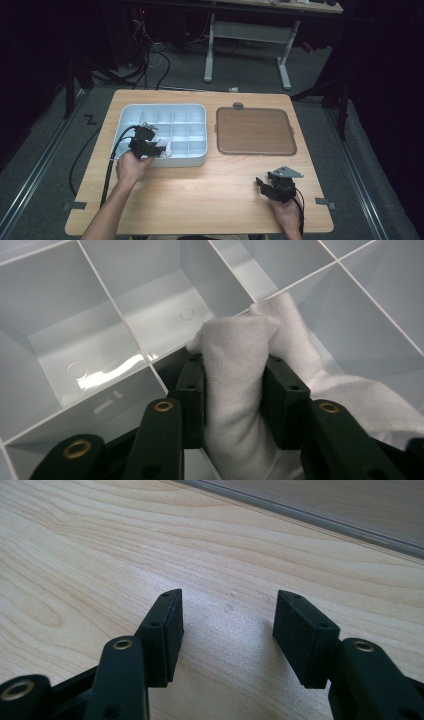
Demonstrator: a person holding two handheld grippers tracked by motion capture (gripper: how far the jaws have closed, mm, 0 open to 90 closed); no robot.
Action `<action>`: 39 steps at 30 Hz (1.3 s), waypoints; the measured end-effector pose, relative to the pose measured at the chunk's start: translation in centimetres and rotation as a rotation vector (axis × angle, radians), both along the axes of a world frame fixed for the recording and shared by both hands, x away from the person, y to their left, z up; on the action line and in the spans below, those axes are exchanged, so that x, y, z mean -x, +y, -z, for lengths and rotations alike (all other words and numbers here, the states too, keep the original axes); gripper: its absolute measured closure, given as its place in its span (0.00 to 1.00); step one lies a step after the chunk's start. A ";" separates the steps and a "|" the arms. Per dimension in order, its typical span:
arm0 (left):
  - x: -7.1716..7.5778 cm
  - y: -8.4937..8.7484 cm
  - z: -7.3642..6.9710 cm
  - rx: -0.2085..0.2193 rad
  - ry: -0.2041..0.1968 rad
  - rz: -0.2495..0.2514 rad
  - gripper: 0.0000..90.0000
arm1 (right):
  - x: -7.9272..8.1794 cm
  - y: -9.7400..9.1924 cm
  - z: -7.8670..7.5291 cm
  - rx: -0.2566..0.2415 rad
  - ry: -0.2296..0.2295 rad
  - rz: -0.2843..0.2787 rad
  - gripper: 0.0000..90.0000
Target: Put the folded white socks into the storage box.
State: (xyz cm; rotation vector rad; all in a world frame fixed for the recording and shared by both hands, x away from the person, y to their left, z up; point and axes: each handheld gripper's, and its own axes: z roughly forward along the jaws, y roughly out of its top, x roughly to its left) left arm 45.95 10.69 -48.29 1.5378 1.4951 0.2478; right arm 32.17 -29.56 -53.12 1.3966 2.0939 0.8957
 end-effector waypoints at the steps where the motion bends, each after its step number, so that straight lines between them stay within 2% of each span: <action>1: 0.0 0.0 -0.1 0.005 -0.001 -0.003 0.71 | 0.0 0.0 0.0 0.000 0.000 0.000 0.51; 6: 0.1 0.2 -0.5 0.024 -0.011 -0.013 0.65 | 0.0 0.0 0.0 0.000 0.000 0.000 0.51; 11: 0.2 0.2 -0.7 0.021 -0.025 -0.022 0.63 | 0.0 0.0 0.0 0.000 0.000 0.000 0.51; 23: 0.5 0.6 -1.8 0.076 -0.045 -0.047 0.51 | 0.0 0.0 0.0 0.000 0.001 0.000 0.51; 29: 1.3 0.6 -2.9 0.110 -0.075 -0.041 0.47 | 0.0 0.0 0.0 0.000 0.000 -0.001 0.51; 39: 3.5 -0.8 -3.9 0.102 -0.106 0.002 0.49 | 0.0 0.0 0.0 -0.001 0.002 0.001 0.51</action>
